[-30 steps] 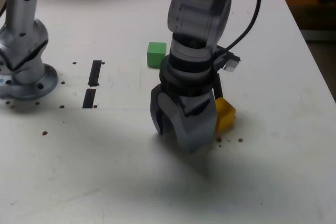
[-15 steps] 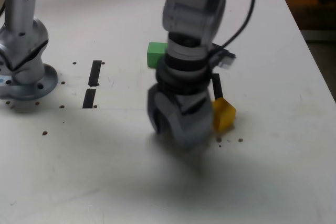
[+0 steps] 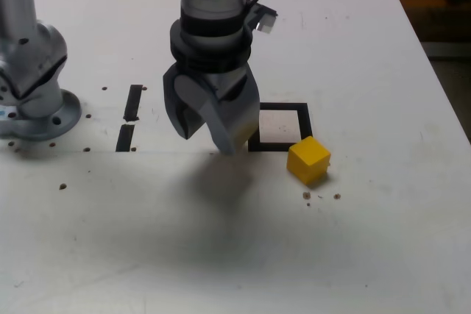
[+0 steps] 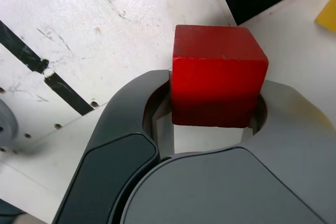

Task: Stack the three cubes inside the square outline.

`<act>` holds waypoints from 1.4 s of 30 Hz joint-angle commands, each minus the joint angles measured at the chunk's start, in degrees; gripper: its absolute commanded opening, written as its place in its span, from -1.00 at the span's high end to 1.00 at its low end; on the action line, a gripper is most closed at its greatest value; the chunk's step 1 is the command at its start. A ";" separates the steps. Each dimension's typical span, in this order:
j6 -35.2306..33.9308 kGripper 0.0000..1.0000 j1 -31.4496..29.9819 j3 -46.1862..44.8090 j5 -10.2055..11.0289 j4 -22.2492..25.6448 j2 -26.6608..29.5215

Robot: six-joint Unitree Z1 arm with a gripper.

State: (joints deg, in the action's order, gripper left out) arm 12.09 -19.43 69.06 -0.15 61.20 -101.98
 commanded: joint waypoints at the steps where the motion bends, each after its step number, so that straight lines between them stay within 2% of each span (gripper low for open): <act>1: -1.48 0.63 1.51 0.44 -1.03 -1.49 0.11; 9: -4.94 0.63 5.97 2.54 -5.50 -7.76 -3.49; 14: -6.74 0.63 8.49 3.16 -6.99 -10.91 -6.00; 27: -7.77 0.63 15.44 2.25 -7.20 -15.24 -7.08; 42: -7.78 0.62 15.92 -1.18 -7.76 -16.91 -7.49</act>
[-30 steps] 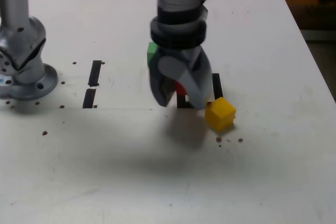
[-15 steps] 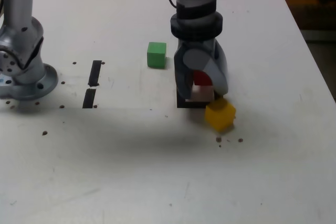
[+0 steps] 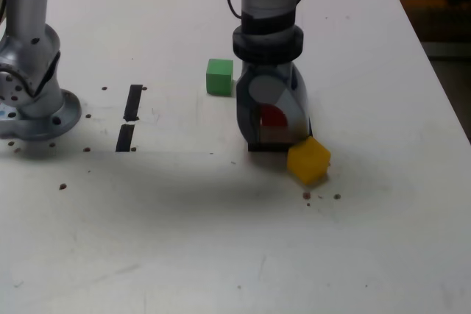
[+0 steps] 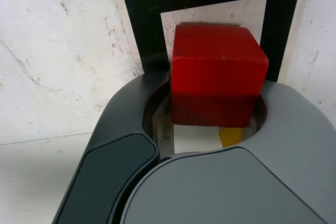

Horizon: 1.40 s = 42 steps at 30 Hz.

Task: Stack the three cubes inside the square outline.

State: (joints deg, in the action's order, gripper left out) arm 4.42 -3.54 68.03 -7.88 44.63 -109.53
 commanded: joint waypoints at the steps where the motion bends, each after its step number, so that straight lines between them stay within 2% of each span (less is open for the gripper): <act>1: -0.13 0.62 0.03 -0.30 -0.04 -0.53 0.09; 9: -0.20 0.62 0.46 -1.10 0.01 -1.37 0.00; 12: -0.20 0.55 0.55 -1.75 -0.06 -1.83 -0.06; 15: -0.20 0.26 0.56 -2.74 -0.70 -2.28 -0.15; 20: 0.06 -0.42 0.28 -3.61 -1.63 -3.10 -0.25; 23: 0.23 -0.62 -0.18 -3.64 -1.80 -3.74 -0.30; 35: 1.00 -0.81 -1.03 -4.48 -2.41 -4.05 -0.08; 39: 0.97 -0.82 -1.03 -5.24 -1.66 -3.71 1.40; 42: 0.65 -0.83 -1.03 -6.02 -0.33 -3.42 3.45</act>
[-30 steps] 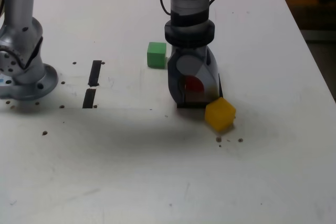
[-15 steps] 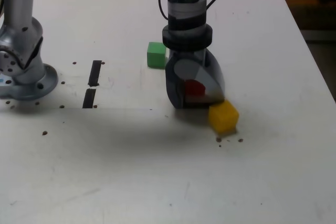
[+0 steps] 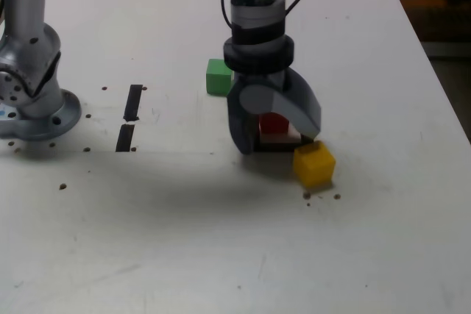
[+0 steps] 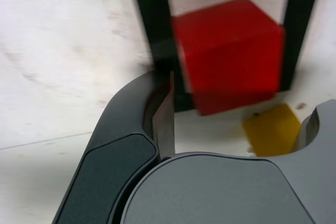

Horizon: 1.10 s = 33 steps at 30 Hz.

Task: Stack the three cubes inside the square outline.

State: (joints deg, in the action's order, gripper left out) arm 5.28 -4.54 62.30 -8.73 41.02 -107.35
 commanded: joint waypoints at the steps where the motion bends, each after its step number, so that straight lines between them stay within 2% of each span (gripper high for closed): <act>1: -0.42 -0.84 -0.03 -0.57 1.04 0.40 2.08; 6: -1.54 -0.85 -0.03 -1.86 3.07 1.45 6.36; 12: -3.40 -0.89 -0.03 -3.59 3.81 1.56 11.26; 17: -3.85 -0.93 -0.43 -2.93 4.52 4.11 13.43; 20: -5.47 -0.93 -2.14 -0.52 5.24 6.76 13.66; 25: -11.21 -0.93 -7.33 7.11 7.71 12.97 12.42; 29: -15.04 -0.93 -10.76 15.22 9.14 19.48 8.97; 33: -16.42 -0.93 -12.09 22.33 9.34 25.33 4.43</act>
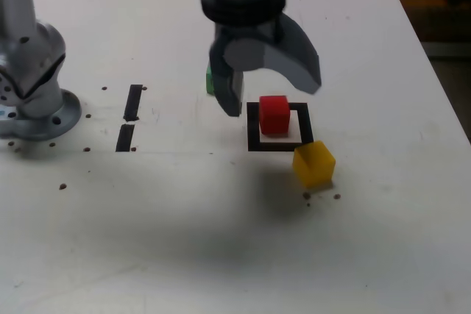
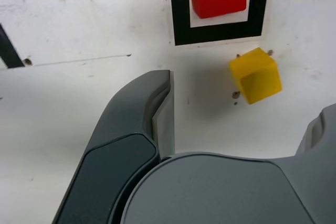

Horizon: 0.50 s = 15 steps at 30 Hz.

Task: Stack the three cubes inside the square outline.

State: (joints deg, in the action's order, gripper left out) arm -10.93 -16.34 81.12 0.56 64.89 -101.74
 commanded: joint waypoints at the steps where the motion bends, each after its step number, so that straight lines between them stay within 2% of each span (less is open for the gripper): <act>1: -0.33 -0.93 -0.44 5.21 0.05 2.87 -2.36; 6: -0.69 -0.92 -0.85 11.82 -0.13 7.58 -7.70; 15: -1.63 -0.91 -0.82 15.08 -1.54 7.47 -14.34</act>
State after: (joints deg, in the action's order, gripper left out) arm -12.42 -17.13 96.13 -0.83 72.45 -115.79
